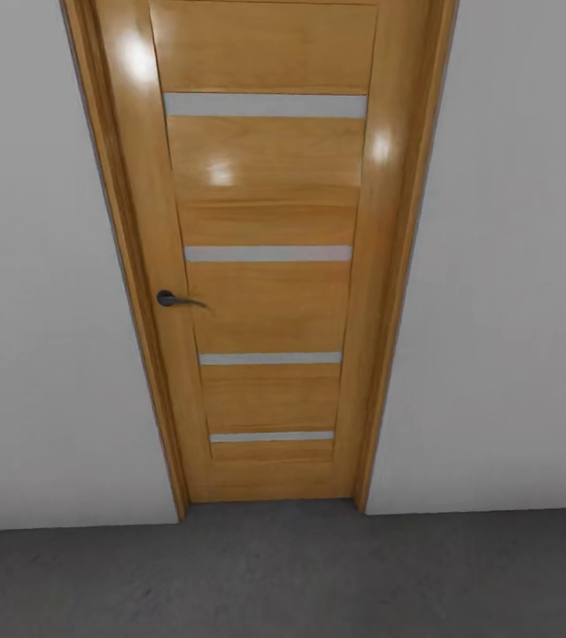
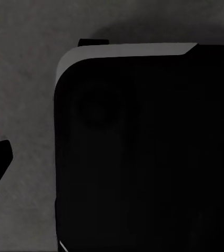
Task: Move the two storage containers from the living room to the garage. In the garage, place one container on the floor and stack the other container on top of it (either order is fine).
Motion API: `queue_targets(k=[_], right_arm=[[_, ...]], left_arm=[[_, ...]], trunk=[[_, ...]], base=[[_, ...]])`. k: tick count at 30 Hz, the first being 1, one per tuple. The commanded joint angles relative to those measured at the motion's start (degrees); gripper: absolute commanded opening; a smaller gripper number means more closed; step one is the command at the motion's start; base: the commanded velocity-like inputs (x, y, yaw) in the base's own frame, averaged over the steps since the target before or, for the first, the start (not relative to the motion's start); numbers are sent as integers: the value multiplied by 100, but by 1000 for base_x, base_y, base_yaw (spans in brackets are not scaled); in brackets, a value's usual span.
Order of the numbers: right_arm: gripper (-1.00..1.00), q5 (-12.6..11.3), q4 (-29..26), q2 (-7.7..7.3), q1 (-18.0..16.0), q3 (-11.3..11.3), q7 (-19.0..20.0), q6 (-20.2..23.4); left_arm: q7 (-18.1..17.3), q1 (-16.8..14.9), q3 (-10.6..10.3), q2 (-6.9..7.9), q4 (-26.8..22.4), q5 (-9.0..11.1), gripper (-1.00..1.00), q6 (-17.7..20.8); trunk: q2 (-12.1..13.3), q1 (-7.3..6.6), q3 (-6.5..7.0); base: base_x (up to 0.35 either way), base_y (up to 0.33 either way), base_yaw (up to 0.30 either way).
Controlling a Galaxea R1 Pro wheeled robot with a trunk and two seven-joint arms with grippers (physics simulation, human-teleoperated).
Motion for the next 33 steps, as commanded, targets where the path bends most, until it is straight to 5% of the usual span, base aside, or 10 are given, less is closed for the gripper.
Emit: queue_targets(k=[1, 20, 33], right_arm=[[100, -48, 1, -2, -1, 46, 1, -33], [100, -50, 1, -4, -1, 46, 1, -119], [100, -50, 1, -4, -1, 46, 6, -119]], left_arm=[[-5, -1, 4, 1, -1, 16, 100, -13], [-5, -1, 4, 8, -1, 12, 100, -21], [-5, -1, 9, 4, -1, 12, 100, -19]], trunk=[[-2, 3, -5], [-2, 3, -5], [-2, 3, -5]], base=[[306, -180, 204], [304, -174, 255], [109, -6, 21]])
